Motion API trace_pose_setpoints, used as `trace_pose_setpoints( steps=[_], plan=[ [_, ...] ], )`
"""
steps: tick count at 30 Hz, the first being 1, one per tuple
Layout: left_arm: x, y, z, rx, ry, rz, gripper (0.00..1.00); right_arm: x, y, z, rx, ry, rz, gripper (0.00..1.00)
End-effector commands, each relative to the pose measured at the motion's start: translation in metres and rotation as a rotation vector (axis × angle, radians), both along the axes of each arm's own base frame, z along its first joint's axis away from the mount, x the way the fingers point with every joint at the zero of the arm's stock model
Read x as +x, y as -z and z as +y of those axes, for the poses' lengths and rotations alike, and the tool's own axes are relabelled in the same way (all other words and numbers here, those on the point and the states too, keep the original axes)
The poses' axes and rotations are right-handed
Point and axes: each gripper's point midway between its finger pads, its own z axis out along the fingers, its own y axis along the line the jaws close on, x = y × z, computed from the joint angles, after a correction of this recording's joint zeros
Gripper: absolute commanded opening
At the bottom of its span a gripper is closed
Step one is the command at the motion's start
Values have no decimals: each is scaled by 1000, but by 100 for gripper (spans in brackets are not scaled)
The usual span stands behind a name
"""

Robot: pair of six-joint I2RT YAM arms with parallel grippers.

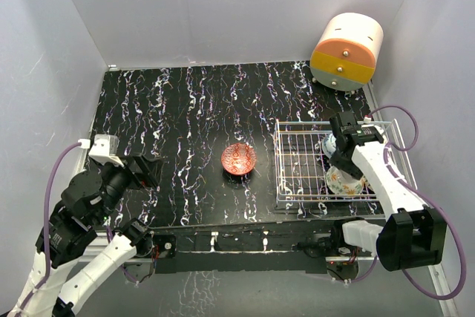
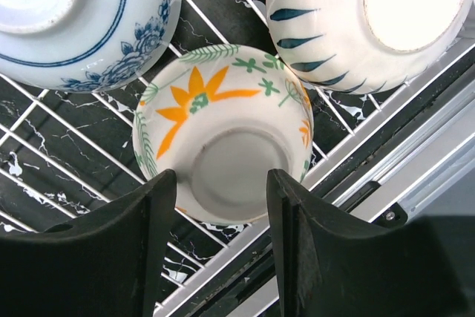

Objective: Load the bowls into the dish rack

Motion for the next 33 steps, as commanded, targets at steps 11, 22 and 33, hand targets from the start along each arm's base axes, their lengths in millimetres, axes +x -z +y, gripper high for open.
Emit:
trace_pose_setpoints(
  steps=[11,22,33],
  plan=[
    [-1,-6,-5,-22,22,-13,97,22,-36,4,30,-34,-133,90],
    [9,-4,-14,-19,25,28,97,49,-108,29,126,-171,-377,99],
    [24,-24,-1,16,-101,56,97,95,-153,198,126,-665,-587,99]
  ],
)
